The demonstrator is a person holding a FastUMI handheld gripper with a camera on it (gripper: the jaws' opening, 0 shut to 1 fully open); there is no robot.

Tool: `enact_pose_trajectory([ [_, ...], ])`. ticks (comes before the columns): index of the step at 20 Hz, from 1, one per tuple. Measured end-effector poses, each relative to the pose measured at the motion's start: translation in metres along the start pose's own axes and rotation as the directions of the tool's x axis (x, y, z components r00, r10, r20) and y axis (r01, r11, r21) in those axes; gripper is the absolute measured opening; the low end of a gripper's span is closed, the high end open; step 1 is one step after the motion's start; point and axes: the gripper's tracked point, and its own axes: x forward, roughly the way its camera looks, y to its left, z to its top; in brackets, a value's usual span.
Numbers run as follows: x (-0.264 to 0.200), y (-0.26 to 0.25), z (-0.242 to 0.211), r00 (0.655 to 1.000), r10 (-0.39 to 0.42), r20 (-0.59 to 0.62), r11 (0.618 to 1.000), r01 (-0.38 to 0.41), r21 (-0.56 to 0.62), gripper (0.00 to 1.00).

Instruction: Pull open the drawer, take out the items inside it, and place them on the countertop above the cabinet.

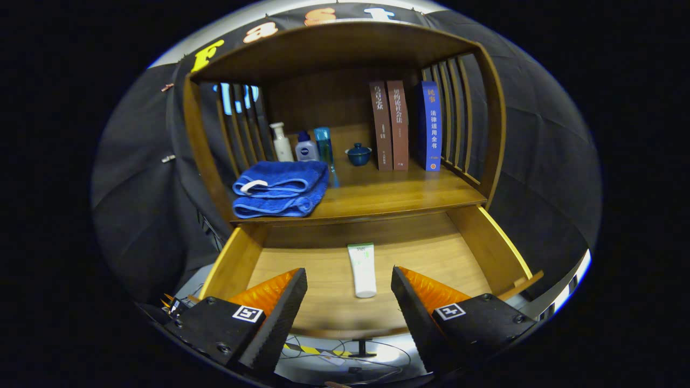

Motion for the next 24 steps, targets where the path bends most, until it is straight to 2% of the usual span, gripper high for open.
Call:
enact_pose_trajectory([
  [2,0.03,0.008,0.006,0.997,0.012,-0.083,1.0,-0.011,0.008,1.0],
  [5,0.074,0.003,-0.002,0.974,-0.025,-0.225,1.0,0.025,-0.001,1.0],
  [9,0.116,-0.004,-0.034,0.91,-0.059,-0.411,0.998,0.061,-0.008,1.0],
  [11,0.13,-0.011,-0.051,0.881,-0.08,-0.466,0.997,0.074,-0.032,1.0],
  [15,0.137,-0.018,-0.068,0.834,-0.103,-0.541,0.995,0.089,-0.052,1.0],
  [17,0.139,-0.021,-0.08,0.8,-0.091,-0.593,0.996,0.086,-0.036,1.0],
  [19,0.136,-0.026,-0.088,0.759,-0.101,-0.643,0.993,0.118,-0.017,0.98],
  [23,0.142,-0.031,-0.097,0.738,-0.139,-0.661,0.989,0.133,-0.059,0.92],
  [24,0.143,-0.029,-0.103,0.724,-0.133,-0.677,0.99,0.123,-0.063,0.86],
])
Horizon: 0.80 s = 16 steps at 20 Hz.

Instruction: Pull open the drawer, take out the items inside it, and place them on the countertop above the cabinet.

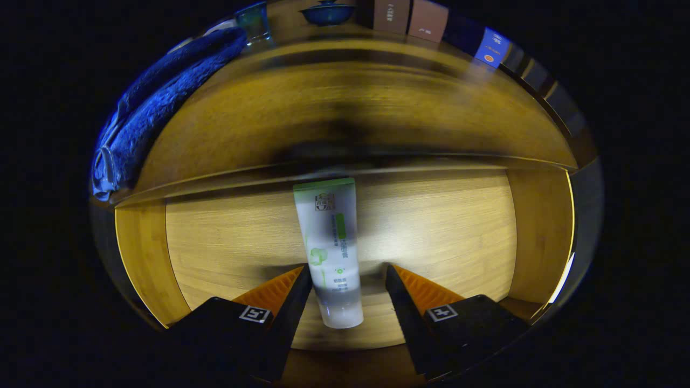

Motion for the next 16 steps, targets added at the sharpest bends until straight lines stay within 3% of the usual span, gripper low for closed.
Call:
enact_pose_trajectory([
  [6,0.0,0.003,0.002,1.0,0.007,0.008,1.0,-0.007,-0.016,0.5],
  [7,-0.003,0.003,0.006,1.0,0.01,0.019,1.0,-0.009,-0.011,0.5],
  [8,0.003,0.002,0.001,1.0,0.011,0.016,1.0,-0.011,-0.01,0.41],
  [14,-0.039,0.006,0.002,0.985,0.049,0.166,0.998,-0.043,-0.037,0.41],
  [16,-0.053,0.01,-0.013,0.979,0.111,0.171,0.994,-0.111,-0.013,0.41],
])
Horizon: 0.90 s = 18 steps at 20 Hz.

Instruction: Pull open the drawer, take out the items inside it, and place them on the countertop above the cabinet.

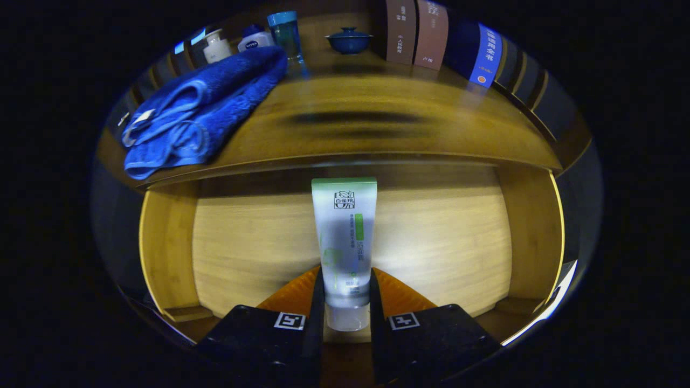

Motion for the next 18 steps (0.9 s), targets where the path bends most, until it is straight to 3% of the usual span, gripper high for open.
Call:
enact_pose_trajectory([
  [5,-0.059,0.001,-0.001,0.987,0.063,0.151,0.997,-0.067,0.024,0.41],
  [10,-0.109,0.0,0.081,0.938,0.059,0.34,0.997,-0.072,0.025,0.41],
  [14,-0.106,0.006,0.16,0.919,0.044,0.392,0.997,-0.063,0.035,0.41],
  [18,-0.073,0.01,0.196,0.943,0.02,0.333,0.999,-0.036,0.041,0.41],
])
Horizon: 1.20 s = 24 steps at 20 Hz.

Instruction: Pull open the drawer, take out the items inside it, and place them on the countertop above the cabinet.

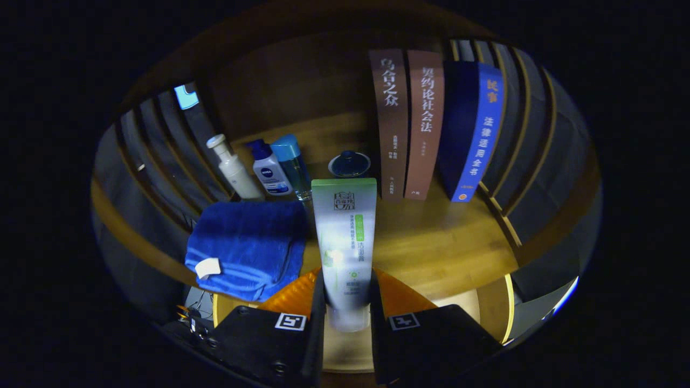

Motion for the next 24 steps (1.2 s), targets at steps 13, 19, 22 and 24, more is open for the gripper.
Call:
enact_pose_trajectory([
  [13,0.066,-0.001,-0.012,0.991,-0.038,-0.13,0.999,0.034,-0.031,0.55],
  [19,0.045,-0.001,0.0,0.998,-0.019,-0.062,1.0,0.018,-0.024,0.86],
  [22,0.016,0.001,-0.007,1.0,0.018,0.012,1.0,-0.018,-0.025,1.0],
  [24,-0.01,0.001,-0.014,0.995,0.04,0.092,0.999,-0.037,-0.036,1.0],
])
